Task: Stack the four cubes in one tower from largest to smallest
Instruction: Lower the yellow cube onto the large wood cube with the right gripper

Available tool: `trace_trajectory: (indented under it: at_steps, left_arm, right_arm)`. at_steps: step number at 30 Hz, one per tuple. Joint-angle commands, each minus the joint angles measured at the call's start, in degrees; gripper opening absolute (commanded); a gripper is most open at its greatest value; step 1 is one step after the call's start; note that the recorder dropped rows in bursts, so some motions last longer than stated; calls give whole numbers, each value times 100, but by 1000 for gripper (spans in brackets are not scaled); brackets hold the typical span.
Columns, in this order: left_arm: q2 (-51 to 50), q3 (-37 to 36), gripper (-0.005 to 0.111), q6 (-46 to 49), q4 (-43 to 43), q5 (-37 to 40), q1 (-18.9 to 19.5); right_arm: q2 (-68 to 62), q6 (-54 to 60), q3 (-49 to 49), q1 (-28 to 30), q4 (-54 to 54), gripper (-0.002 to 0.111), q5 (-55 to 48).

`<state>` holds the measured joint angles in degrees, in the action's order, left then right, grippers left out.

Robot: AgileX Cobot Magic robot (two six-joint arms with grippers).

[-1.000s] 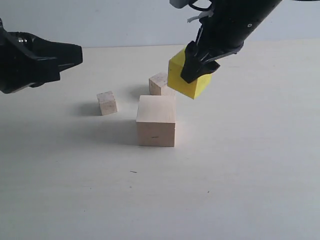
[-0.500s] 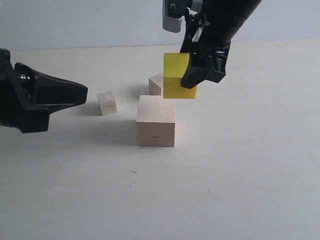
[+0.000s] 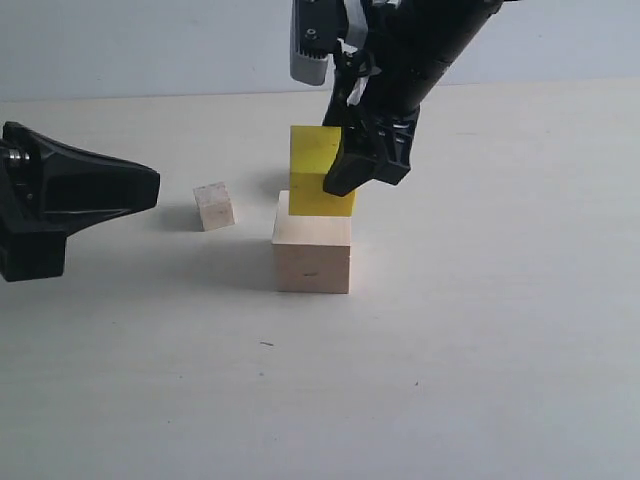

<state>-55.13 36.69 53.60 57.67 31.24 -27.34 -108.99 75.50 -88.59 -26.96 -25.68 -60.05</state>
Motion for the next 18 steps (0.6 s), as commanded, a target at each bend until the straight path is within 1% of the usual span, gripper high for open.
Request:
trace_trajectory:
  at_steps: [1,18]
  left_arm:
    - [44,-13,8,-180,-208,129,10]
    - [44,-13,8,-201,-268,111,10]
  right_arm:
    - [-71,42,-49,-70,94,0,263]
    - [-311,-70,-49,-70,42,0,296]
